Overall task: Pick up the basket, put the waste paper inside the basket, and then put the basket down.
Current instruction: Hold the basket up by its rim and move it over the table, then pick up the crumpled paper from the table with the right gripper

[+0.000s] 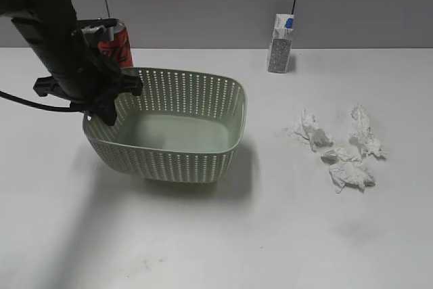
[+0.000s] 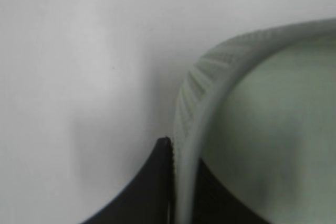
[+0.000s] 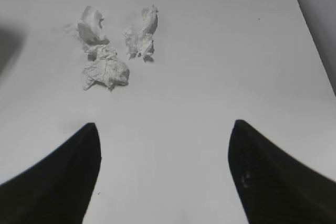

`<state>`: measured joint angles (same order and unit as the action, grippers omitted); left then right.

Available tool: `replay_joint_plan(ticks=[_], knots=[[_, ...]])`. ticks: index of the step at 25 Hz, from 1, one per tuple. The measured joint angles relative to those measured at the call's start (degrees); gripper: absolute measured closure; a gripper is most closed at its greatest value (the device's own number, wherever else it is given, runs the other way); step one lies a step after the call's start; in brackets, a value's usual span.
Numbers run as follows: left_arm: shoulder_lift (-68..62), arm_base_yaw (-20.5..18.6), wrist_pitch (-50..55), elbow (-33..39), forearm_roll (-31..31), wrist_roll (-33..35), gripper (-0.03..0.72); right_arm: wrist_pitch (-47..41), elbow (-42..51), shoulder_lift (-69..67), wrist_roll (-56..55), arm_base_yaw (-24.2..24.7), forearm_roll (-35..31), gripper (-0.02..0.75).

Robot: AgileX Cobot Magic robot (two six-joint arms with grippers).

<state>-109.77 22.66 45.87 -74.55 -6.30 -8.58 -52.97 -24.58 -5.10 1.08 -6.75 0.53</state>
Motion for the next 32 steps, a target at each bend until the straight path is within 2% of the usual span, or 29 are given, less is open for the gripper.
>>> replay_joint_plan(ticks=[7,22,27,32], knots=[[0.0,0.0,0.4,0.0,0.0,0.0,0.689,8.2,-7.5,-25.4,-2.6,0.0,0.1,0.164],[0.0,0.0,0.7,0.0,-1.1,0.0,0.689,16.8,-39.5,-88.1,-4.8,0.0,-1.3,0.164],[0.0,0.0,1.4,0.0,-1.7,0.0,0.689,17.1,-45.8,-102.7,-5.1,0.0,-1.5,0.172],[0.0,0.0,2.2,0.0,-1.9,0.0,0.689,19.0,-46.4,-110.7,-5.2,0.0,-1.5,0.231]])
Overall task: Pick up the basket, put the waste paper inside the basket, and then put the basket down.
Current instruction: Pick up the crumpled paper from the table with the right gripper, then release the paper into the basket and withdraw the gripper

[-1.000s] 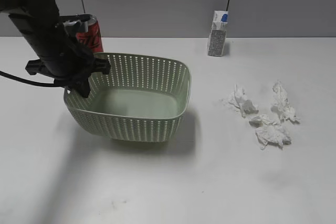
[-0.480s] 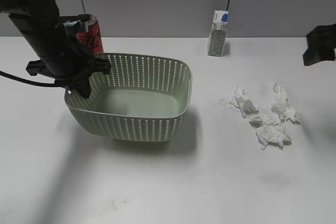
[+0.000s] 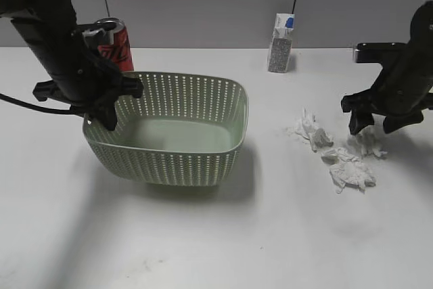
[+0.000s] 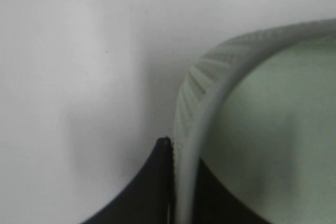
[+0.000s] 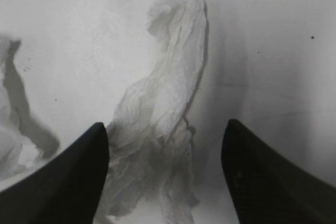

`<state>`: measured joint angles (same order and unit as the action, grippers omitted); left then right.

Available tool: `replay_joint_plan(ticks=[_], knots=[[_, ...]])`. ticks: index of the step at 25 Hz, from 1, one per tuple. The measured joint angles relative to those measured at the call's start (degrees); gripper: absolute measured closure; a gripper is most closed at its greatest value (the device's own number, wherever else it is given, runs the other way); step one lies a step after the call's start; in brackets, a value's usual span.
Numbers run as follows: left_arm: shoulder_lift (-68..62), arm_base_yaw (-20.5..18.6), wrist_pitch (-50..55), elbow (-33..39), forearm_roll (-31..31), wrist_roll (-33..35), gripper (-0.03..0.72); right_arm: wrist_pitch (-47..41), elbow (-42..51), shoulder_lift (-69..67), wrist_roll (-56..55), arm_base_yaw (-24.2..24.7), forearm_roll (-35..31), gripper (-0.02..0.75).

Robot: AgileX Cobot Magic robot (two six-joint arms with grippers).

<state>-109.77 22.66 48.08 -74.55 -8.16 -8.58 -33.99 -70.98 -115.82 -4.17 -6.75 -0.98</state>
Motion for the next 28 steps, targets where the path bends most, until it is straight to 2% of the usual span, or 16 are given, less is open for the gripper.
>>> replay_joint_plan(ticks=[4,7,9,12,14,18,20,24,28], knots=[[0.0,0.6,1.2,0.0,-0.3,-0.4,0.689,1.4,0.0,-2.3,-0.1,0.0,0.0,0.273],[0.0,3.0,1.4,0.0,-0.3,-2.2,0.689,1.6,0.0,-2.6,-0.1,0.0,-0.1,0.323],[0.0,5.4,0.7,0.0,-0.3,-2.9,0.689,2.1,-0.1,-2.6,-0.1,0.0,-0.1,0.412],[0.0,8.2,-1.0,0.0,-0.5,-3.7,0.689,2.5,-0.1,-2.6,0.0,0.0,-0.1,0.633],[0.0,8.8,-2.0,0.0,-0.7,-4.1,0.689,2.5,-0.1,-2.1,1.9,0.0,-0.2,0.700],[0.0,8.5,-2.9,0.0,0.4,-4.5,0.689,2.7,-0.1,3.2,12.2,-1.6,-3.6,0.710],[0.0,8.4,-3.1,0.0,1.4,-4.6,0.689,3.7,-0.2,7.8,16.5,-3.6,-7.7,0.710],[0.0,8.1,-3.8,0.0,2.0,-4.6,0.689,4.5,-0.7,17.7,25.7,-11.0,-16.4,0.710],[0.0,8.1,-4.2,0.0,2.0,-4.6,0.689,4.6,-0.9,20.8,28.0,-20.3,-18.7,0.713]])
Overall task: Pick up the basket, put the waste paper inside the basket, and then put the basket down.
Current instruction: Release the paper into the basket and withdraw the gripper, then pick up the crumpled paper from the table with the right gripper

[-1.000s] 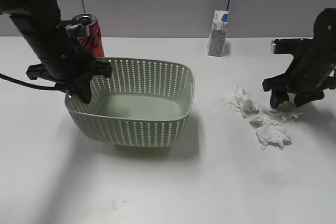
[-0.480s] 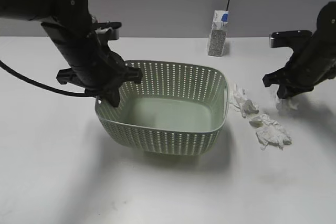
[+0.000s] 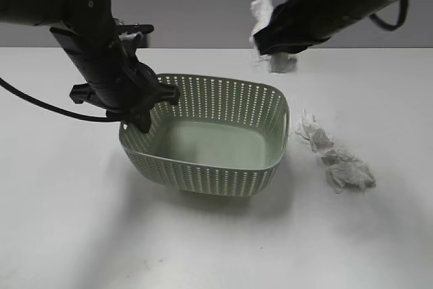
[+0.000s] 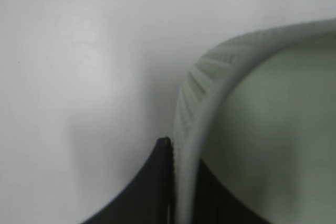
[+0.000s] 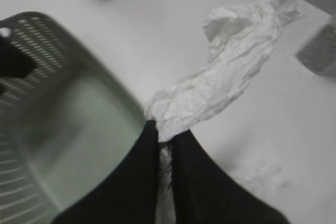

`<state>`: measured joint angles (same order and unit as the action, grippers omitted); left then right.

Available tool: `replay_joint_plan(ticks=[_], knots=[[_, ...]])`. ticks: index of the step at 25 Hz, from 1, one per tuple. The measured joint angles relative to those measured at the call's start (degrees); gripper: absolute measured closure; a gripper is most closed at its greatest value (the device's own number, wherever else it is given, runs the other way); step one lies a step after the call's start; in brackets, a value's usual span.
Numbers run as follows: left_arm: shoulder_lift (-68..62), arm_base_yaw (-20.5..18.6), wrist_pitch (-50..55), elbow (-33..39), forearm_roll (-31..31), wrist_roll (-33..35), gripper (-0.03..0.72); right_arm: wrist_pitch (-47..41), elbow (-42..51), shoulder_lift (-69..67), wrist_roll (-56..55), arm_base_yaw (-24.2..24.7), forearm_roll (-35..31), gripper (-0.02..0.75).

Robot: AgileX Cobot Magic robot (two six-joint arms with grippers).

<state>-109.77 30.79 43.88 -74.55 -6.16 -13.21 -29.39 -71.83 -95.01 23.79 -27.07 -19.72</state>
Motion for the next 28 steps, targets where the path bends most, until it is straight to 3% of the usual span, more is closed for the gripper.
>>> replay_joint_plan(ticks=[2,4,8,10,15,20,25,28], knots=[[0.0,0.0,0.0,0.0,0.0,0.0,0.689,-0.4,0.0,-0.7,0.0,-3.4,-1.6,0.706],[0.0,0.0,-0.1,0.0,0.0,0.0,0.689,-0.6,0.1,-2.1,0.1,-5.7,-2.9,0.641],[0.0,0.0,-0.2,0.0,0.0,0.0,0.689,-1.8,0.2,-4.8,0.2,-6.8,-3.5,0.251],[0.0,0.0,-0.2,0.0,0.0,0.0,0.689,-3.1,0.2,-5.1,-0.2,-6.8,-2.4,0.134],[0.0,0.0,0.2,0.0,0.8,0.0,0.689,-4.0,0.2,-2.3,-6.4,-4.4,3.0,0.122],[0.0,0.0,0.8,0.0,1.2,0.0,0.689,-9.4,0.5,1.4,-8.5,6.5,6.1,0.125],[0.0,0.0,0.8,0.0,1.3,0.0,0.689,-5.4,11.5,0.0,-8.6,16.7,6.8,0.148],[0.0,-0.1,0.6,0.0,1.4,0.0,0.689,-0.7,18.9,-2.7,-8.3,18.8,6.1,0.156]])
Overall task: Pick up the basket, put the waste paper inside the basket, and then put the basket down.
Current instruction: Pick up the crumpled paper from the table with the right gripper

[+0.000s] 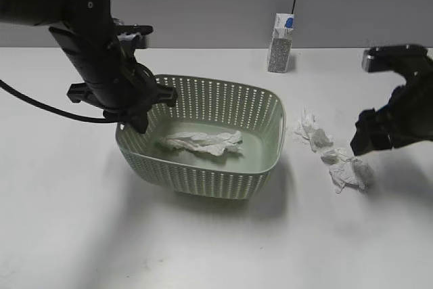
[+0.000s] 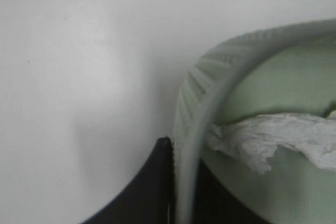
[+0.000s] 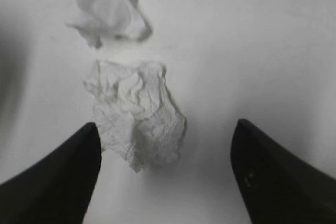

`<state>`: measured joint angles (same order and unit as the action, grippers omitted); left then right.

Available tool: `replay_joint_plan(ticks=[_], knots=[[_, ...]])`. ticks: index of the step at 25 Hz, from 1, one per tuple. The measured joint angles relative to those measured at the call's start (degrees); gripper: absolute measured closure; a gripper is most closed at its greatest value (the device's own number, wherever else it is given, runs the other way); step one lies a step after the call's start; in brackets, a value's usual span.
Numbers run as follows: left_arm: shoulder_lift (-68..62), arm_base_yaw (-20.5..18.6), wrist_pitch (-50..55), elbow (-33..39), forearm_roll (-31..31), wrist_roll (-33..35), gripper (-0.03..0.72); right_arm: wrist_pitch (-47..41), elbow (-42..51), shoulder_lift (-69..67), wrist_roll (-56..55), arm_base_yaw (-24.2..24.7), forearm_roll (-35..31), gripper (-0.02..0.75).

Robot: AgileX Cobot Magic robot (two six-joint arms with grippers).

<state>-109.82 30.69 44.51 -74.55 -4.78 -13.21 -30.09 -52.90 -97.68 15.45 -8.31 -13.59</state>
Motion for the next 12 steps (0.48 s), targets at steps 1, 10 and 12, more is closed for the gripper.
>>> replay_joint_plan(ticks=[1,10,12], knots=[[0.0,0.0,-0.2,0.0,0.0,0.0,0.689,1.6,1.4,-0.8,0.5,0.0,-0.8,0.157],[0.0,0.0,-0.7,0.0,0.0,0.0,0.689,9.1,4.0,-8.6,12.0,-0.2,-12.4,0.186],[0.0,0.0,-0.7,0.0,0.0,0.0,0.689,10.0,4.0,-9.1,12.3,-0.2,-12.7,0.269]])
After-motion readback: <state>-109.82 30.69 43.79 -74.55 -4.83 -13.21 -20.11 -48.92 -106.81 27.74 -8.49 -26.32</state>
